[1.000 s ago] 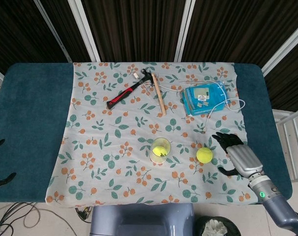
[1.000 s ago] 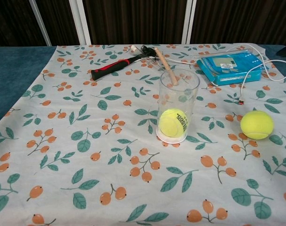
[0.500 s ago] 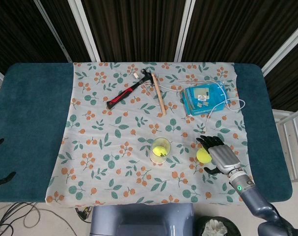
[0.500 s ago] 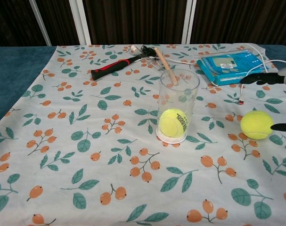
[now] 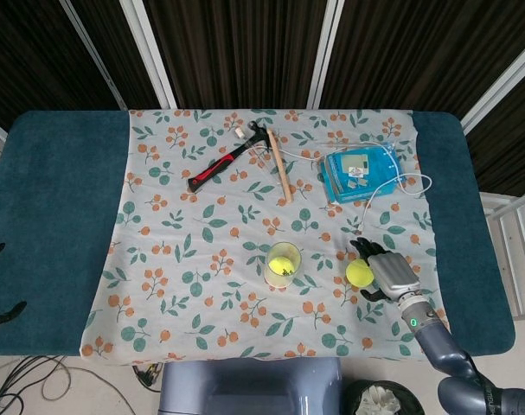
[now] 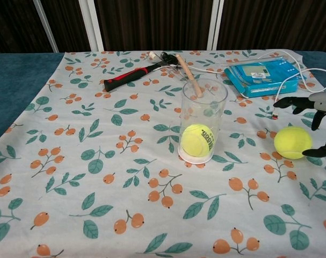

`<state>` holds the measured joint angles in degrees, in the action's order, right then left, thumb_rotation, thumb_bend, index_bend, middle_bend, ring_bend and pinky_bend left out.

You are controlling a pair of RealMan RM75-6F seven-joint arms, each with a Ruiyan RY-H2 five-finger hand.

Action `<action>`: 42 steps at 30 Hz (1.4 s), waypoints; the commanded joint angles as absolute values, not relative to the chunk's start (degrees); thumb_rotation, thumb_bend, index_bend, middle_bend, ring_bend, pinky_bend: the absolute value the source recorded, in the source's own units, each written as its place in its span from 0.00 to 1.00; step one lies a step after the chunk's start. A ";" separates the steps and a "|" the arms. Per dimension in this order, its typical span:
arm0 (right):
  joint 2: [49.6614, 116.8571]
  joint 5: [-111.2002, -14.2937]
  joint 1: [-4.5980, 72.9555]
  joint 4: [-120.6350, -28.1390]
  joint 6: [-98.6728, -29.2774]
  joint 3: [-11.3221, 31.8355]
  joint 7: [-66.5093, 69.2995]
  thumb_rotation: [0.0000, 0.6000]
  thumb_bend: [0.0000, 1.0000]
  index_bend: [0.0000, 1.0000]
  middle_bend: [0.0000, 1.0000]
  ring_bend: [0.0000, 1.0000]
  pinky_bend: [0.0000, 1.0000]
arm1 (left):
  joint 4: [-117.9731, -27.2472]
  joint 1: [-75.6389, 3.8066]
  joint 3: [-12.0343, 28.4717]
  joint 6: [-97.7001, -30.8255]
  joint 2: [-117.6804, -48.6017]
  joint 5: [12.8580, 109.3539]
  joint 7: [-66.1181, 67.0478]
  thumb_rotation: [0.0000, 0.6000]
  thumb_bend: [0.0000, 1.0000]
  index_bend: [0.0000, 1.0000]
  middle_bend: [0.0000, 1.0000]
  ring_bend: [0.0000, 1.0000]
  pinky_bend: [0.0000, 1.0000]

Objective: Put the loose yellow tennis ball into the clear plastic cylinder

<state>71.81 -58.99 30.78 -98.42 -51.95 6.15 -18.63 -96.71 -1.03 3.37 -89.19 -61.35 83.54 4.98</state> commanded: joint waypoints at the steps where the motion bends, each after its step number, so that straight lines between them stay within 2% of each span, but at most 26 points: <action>1: 72.82 -58.47 31.08 -97.08 -52.09 6.28 -18.58 1.00 0.34 0.00 0.10 0.16 0.43 | -96.71 -1.05 3.38 -89.07 -61.37 83.42 5.04 1.00 0.02 0.13 0.00 0.00 0.03; 6: 74.32 -57.87 31.18 -95.02 -52.15 6.10 -18.03 1.00 0.34 0.01 0.13 0.21 0.51 | -96.74 -1.05 3.48 -89.12 -61.39 83.28 5.17 1.00 0.02 0.13 0.00 0.00 0.03; 11: 75.69 -58.27 31.34 -93.32 -52.71 6.01 -17.84 1.00 0.34 0.08 0.20 0.28 0.58 | -96.76 -1.10 3.50 -88.98 -61.48 83.12 5.50 1.00 0.02 0.13 0.00 0.00 0.03; 15: 76.74 -58.58 31.59 -92.22 -53.01 5.98 -17.94 1.00 0.34 0.13 0.21 0.30 0.63 | -96.71 -1.07 3.59 -89.08 -61.61 82.95 5.92 1.00 0.02 0.13 0.00 0.00 0.03; 18: 77.45 -58.59 31.77 -91.69 -53.17 5.84 -18.30 1.00 0.34 0.19 0.24 0.32 0.66 | -96.77 -1.07 3.63 -89.04 -61.63 82.82 5.95 1.00 0.02 0.13 0.00 0.00 0.03; 25: 79.05 -58.12 32.27 -90.75 -53.51 5.53 -19.83 1.00 0.34 0.40 0.33 0.40 0.73 | -96.82 -1.08 3.64 -88.91 -61.51 82.69 5.88 1.00 0.02 0.14 0.00 0.00 0.04; 32: 79.91 -56.97 32.59 -90.53 -54.32 5.72 -21.19 1.00 0.34 0.52 0.43 0.49 0.78 | -96.87 -1.05 3.69 -88.83 -61.34 82.50 5.62 1.00 0.02 0.15 0.00 0.00 0.04; 42: 77.17 -57.87 32.00 -94.17 -57.62 8.37 -18.71 1.00 0.34 0.54 0.46 0.51 0.84 | -96.99 -0.98 3.71 -88.83 -61.15 82.36 5.42 1.00 0.02 0.16 0.00 0.00 0.04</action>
<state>77.90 -57.45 32.15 -93.46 -57.01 7.83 -19.20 -97.00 -0.97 3.72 -88.83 -61.15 82.35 5.42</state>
